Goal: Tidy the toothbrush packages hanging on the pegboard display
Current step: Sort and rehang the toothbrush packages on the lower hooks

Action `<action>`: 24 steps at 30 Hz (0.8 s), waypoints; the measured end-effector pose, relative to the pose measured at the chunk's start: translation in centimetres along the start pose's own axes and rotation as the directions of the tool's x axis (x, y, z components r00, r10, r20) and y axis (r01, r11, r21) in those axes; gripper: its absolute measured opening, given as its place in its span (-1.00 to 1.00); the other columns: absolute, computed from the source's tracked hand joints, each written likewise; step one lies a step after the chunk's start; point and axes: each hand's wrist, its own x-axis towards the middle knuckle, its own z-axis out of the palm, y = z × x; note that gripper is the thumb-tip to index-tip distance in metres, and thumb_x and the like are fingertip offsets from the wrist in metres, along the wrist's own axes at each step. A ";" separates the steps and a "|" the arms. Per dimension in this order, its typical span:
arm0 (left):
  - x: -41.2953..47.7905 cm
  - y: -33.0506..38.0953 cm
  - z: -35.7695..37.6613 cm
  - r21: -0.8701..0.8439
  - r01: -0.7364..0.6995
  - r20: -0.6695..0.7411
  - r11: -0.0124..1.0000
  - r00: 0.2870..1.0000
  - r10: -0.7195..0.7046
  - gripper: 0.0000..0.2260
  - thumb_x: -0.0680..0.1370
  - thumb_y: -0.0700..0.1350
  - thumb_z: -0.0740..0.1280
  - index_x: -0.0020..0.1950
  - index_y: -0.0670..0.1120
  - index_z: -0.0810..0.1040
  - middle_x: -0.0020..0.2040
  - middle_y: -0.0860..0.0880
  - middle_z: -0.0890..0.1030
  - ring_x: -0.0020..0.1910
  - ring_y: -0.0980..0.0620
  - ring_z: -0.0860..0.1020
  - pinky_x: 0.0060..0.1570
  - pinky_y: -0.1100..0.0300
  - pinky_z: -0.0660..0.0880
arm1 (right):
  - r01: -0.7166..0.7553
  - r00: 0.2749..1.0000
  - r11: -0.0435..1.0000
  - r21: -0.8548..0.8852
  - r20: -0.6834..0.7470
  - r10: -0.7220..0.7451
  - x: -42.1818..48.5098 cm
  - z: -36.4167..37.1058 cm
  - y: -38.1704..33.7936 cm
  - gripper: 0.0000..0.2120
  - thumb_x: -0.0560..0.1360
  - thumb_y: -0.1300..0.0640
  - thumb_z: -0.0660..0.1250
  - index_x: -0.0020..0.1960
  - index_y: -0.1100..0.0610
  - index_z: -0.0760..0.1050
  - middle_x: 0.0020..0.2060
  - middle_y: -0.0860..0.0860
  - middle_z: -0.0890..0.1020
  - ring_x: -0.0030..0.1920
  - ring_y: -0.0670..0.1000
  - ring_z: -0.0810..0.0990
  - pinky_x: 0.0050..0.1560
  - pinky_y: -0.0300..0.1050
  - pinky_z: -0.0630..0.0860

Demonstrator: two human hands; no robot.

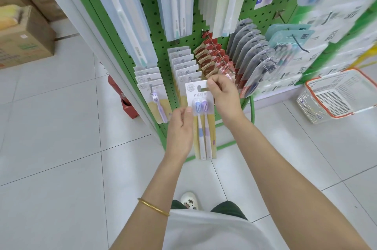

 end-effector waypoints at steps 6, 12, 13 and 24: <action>-2.1 1.6 3.4 -0.032 0.031 0.016 0.999 0.999 -0.031 -0.74 0.61 0.05 0.19 -0.20 -0.06 0.33 -0.30 0.08 0.31 -0.34 0.17 0.32 -0.35 0.40 0.29 | -0.069 0.997 0.993 0.092 0.045 0.066 -2.0 -3.4 -0.3 -0.78 0.56 0.26 0.25 -0.25 0.08 0.44 -0.29 -0.07 0.48 -0.24 -0.13 0.41 -0.10 -0.24 0.38; -4.0 2.9 7.5 -0.280 0.199 0.048 0.939 0.980 -0.194 -0.37 0.47 0.33 0.21 0.11 -0.25 0.44 -0.07 -0.09 0.51 -0.09 -0.03 0.51 0.15 -0.03 0.46 | -0.258 0.962 0.955 0.149 0.130 0.240 -5.7 -9.3 0.1 -0.80 0.59 0.10 0.25 -0.21 0.04 0.47 -0.42 -0.14 0.52 -0.42 -0.18 0.47 -0.36 -0.27 0.40; -4.1 3.0 8.1 -0.300 0.218 0.045 0.929 0.976 -0.214 -0.36 0.43 0.36 0.19 0.10 -0.22 0.45 -0.05 -0.10 0.54 -0.06 -0.06 0.54 0.17 -0.08 0.48 | -0.299 0.947 0.948 0.111 0.157 0.281 -6.7 -10.1 0.4 -0.77 0.60 0.09 0.23 -0.22 0.05 0.46 -0.49 -0.18 0.50 -0.48 -0.21 0.43 -0.41 -0.31 0.36; -6.1 4.8 13.2 -0.008 -0.113 -0.092 0.994 0.989 0.112 -0.70 0.62 0.04 0.18 0.24 -0.12 0.35 0.07 0.04 0.51 0.05 0.03 0.50 -0.01 0.19 0.41 | -0.305 0.944 0.877 0.372 -0.002 0.329 -10.7 -12.7 2.2 -0.90 0.42 0.07 0.34 -0.27 -0.01 0.52 -0.24 0.11 0.50 -0.20 0.07 0.42 -0.14 -0.03 0.38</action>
